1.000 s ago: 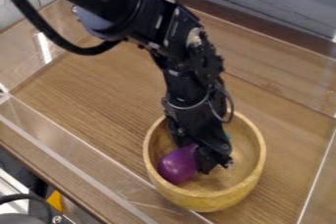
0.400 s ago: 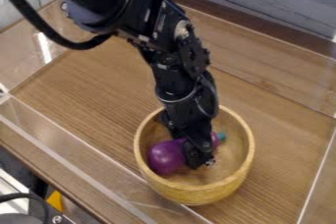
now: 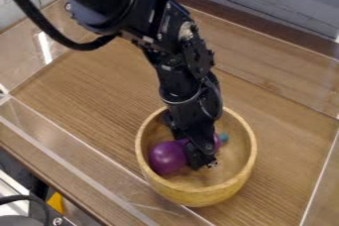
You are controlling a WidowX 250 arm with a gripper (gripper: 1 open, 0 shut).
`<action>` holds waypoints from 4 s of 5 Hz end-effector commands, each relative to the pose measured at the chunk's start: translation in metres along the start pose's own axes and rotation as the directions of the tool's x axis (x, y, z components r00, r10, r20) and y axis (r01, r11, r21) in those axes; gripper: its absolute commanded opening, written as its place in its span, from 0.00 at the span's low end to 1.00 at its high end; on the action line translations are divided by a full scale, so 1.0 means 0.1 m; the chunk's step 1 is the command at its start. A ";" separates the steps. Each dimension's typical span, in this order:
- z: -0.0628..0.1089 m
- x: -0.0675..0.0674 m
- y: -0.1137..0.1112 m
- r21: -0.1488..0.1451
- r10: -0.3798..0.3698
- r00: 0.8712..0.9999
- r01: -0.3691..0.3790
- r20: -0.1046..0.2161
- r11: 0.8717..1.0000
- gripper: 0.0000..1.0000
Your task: Remove the purple eggplant from inside the brown bowl and put it on the table
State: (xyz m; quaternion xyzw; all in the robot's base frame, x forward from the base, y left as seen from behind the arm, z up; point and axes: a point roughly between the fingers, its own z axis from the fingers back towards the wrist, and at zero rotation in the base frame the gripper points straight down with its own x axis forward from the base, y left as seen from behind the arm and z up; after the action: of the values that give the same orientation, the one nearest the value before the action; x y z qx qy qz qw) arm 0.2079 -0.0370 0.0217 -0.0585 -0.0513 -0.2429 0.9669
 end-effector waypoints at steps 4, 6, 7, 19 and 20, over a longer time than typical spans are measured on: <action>0.06 -0.01 -0.28 -0.022 0.098 0.993 -0.100 -0.073 0.995 0.00; 0.05 -0.05 -0.26 -0.016 0.155 0.986 -0.156 -0.068 0.988 0.00; 0.05 -0.07 -0.25 -0.014 0.183 0.981 -0.184 -0.066 0.983 0.00; 0.69 0.04 -0.41 -0.046 0.087 0.992 -0.092 -0.088 0.995 0.00; 0.76 0.08 -0.46 -0.044 0.107 0.990 -0.111 -0.089 0.993 0.00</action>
State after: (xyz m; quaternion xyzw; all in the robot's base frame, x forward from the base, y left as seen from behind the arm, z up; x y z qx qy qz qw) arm 0.1795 -0.0692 0.0893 -0.0749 0.0291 -0.1910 0.9783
